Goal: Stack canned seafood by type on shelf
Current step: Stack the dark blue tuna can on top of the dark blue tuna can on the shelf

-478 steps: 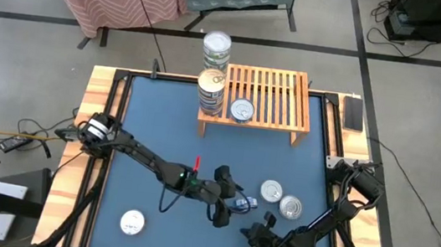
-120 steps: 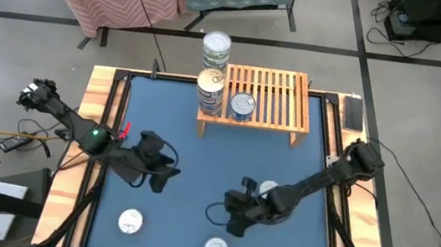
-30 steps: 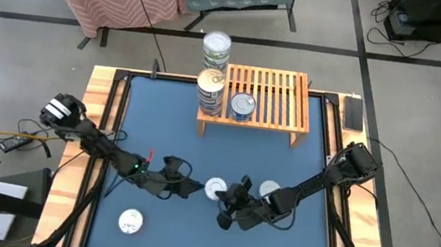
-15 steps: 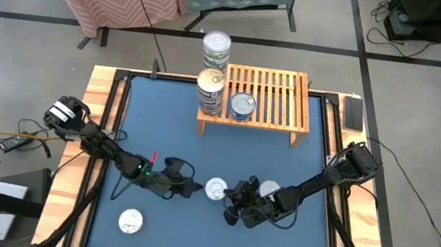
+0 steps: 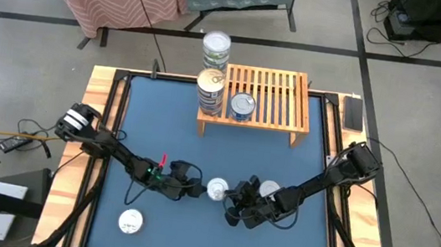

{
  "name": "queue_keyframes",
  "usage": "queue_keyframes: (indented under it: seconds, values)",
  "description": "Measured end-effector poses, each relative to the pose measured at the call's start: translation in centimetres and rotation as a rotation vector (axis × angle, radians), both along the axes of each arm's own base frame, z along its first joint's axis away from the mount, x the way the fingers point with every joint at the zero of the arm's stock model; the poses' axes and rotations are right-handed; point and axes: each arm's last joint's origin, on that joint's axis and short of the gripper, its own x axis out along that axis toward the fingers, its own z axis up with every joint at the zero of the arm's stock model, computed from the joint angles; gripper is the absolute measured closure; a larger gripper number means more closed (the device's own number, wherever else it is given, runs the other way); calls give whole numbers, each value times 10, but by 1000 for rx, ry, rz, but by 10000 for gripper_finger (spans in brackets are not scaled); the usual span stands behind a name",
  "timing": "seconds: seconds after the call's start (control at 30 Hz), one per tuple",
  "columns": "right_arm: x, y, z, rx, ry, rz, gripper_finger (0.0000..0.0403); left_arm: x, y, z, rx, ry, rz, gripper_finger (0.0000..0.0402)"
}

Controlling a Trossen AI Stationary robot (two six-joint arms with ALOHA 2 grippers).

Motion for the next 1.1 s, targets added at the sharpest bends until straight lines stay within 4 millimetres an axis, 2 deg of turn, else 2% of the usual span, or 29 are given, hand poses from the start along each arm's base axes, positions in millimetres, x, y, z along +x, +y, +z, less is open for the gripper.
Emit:
queue_keyframes:
  seconds: [0.17,0.53,0.67,0.8,1.1]
  values:
    - [-3,-1,-3,-9,26,10,403,8,-2,1,9,-27,35,165]
    - [-3,-1,-4,-14,35,29,403,17,12,5,72,-71,50,165]
    - [-2,-2,-4,-11,37,30,403,19,14,6,87,-57,12,165]
    - [-2,-2,-4,-8,38,32,403,17,13,2,81,4,-97,165]
    - [-3,-3,-5,-19,52,36,403,17,13,2,59,9,-85,165]
